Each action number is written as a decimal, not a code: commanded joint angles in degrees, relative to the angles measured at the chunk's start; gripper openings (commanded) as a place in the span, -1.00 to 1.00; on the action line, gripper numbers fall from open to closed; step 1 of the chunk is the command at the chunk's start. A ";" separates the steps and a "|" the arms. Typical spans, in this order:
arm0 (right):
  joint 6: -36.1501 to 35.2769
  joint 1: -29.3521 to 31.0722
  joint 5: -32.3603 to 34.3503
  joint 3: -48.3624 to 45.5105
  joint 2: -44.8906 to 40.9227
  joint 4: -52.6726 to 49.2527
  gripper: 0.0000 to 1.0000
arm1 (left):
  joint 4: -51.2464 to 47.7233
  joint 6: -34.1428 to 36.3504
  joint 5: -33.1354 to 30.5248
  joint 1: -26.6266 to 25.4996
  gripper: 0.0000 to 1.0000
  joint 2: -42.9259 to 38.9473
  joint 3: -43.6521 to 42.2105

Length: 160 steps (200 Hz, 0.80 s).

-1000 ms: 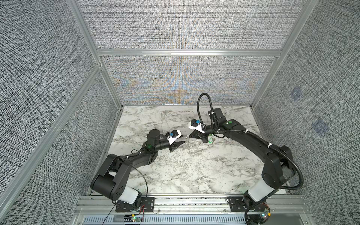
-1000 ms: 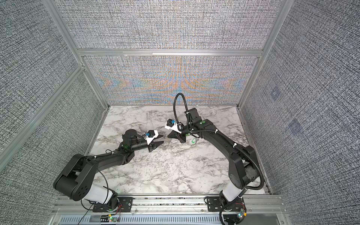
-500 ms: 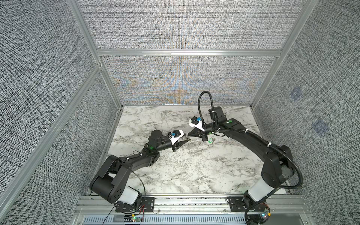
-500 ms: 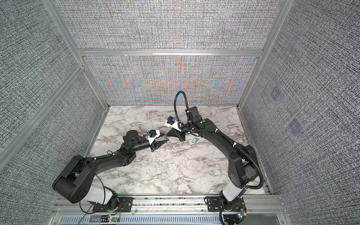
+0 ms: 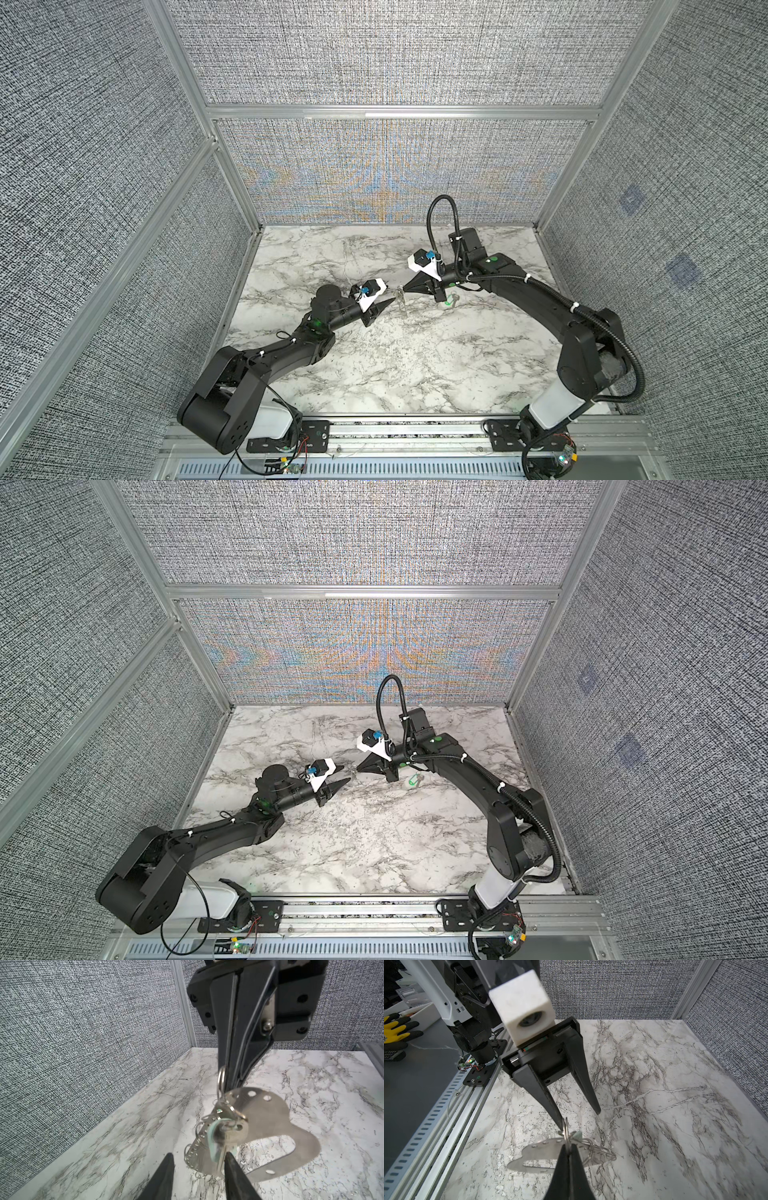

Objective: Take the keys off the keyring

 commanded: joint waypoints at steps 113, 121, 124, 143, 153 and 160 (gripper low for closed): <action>-6.81 0.11 -2.05 1.52 0.29 -4.13 -1.00 | 5.96 -1.18 6.86 -1.42 -0.27 5.61 2.89; -7.24 0.07 -1.87 1.64 0.36 -4.48 -1.00 | 6.14 -1.42 7.46 -1.40 -0.27 5.67 2.98; -7.49 0.06 -1.83 1.69 0.35 -4.78 -1.00 | 6.14 -1.43 7.67 -1.39 -0.26 5.76 2.98; -8.95 -0.02 -1.11 1.91 0.44 -5.93 -1.00 | 5.90 -1.50 8.73 -1.42 -0.25 5.73 3.06; -9.48 0.02 -0.82 1.96 0.39 -6.49 -1.00 | 5.53 -1.41 9.21 -1.42 -0.25 5.69 3.15; -9.71 0.02 -0.63 1.95 0.45 -6.53 -1.00 | 5.44 -1.43 9.38 -1.40 -0.25 5.62 3.24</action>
